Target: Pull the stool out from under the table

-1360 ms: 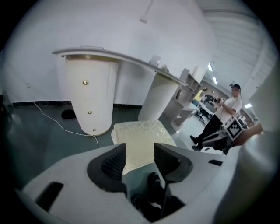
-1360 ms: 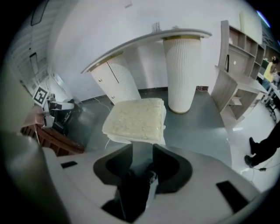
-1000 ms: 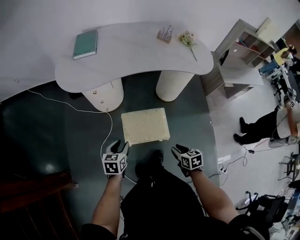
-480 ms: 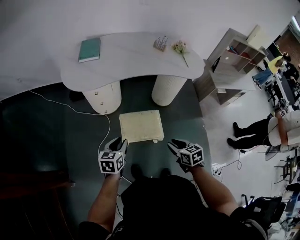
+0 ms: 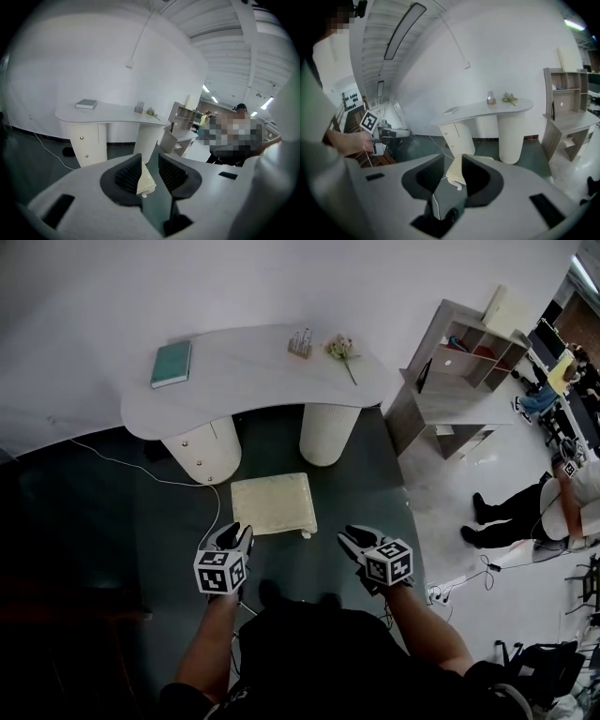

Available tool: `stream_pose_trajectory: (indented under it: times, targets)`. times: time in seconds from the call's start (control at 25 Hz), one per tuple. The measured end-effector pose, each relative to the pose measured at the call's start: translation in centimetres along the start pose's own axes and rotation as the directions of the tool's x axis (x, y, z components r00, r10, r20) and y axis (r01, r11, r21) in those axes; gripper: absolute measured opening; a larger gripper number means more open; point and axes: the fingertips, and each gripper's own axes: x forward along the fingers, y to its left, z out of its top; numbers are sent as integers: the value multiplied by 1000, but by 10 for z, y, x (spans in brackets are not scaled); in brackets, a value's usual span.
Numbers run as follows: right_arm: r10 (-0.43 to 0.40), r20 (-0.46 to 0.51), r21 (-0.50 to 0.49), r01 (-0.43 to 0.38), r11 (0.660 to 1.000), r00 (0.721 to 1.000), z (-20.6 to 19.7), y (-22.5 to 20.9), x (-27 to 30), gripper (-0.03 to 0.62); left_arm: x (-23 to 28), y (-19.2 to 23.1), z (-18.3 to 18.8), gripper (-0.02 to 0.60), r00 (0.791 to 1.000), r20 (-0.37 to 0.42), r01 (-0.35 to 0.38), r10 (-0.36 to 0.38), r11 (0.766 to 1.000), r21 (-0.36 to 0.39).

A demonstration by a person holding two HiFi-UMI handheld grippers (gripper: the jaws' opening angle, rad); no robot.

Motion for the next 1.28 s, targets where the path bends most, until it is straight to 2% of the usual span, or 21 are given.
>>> stream_pose_trajectory:
  times: [0.32,0.48,0.6,0.76,0.88,1.08,1.16,1.28]
  targets:
    - [85,38,-54,-83,995,996,-9,-41,-80,121,0,-112,17,104,999,38,-20,18,999,42]
    - [128,42,-56,-126,990,991,-17,-52,-98,120,-5,-154,6,97,1000,14,-9,8,1000,1]
    - [143,55,-59,-140,988,988,-18,-54,-103,120,-11,-171,1,91,1000,-10,-10,11,1000,20]
    - [168,99,-66,-162,984,981,-6,-45,-109,120,-17,-178,13,81,1000,3,-24,24,999,48]
    - [190,121,-108,-177,978,974,6,-30,-111,118,-25,-176,29,69,999,40,-36,33,997,67]
    - [222,157,-175,-194,965,962,42,7,-103,99,-56,-166,71,61,986,166,-15,-10,989,149]
    - [244,183,-208,-205,956,952,60,33,-99,77,-75,-153,86,61,978,207,-26,-15,981,190]
    - [248,239,-267,-182,946,939,91,74,-95,19,-107,-130,106,17,962,273,-33,-30,974,225]
